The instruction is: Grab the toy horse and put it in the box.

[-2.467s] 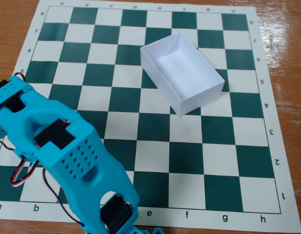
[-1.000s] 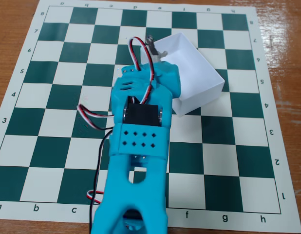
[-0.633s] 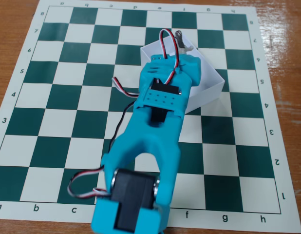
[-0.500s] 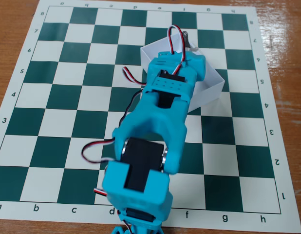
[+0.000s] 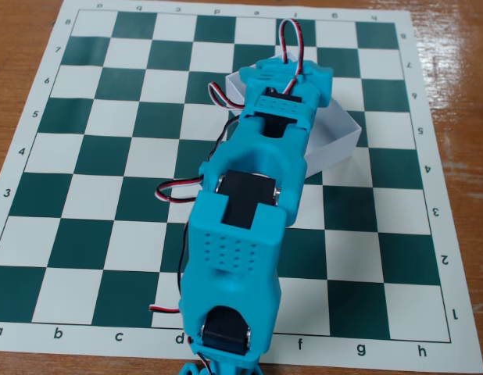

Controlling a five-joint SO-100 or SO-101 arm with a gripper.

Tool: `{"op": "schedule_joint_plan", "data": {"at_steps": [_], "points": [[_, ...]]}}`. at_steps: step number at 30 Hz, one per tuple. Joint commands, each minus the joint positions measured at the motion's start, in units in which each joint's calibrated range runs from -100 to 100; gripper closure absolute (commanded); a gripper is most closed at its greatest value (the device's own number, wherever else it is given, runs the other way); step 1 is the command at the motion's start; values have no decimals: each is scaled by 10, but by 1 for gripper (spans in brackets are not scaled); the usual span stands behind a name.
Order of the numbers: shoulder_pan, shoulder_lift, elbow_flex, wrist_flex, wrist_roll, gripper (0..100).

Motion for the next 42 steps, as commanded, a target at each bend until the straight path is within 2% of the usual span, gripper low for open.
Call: {"op": "schedule_joint_plan", "data": {"at_steps": [1, 2, 3, 9, 17, 25, 30, 35, 37, 42], "points": [[0, -67, 29, 3, 0, 69], [2, -89, 47, 6, -2, 89], [4, -116, 65, 16, -5, 100], [15, -326, 233, 78, -16, 100], [-34, -666, 391, 448, -41, 100], [-100, -932, 560, 621, -16, 100], [-132, -1093, 672, 645, -14, 100], [-122, -1093, 739, 631, -9, 100], [-110, -1093, 742, 671, 17, 100], [-116, -1093, 743, 703, -10, 100]]}}
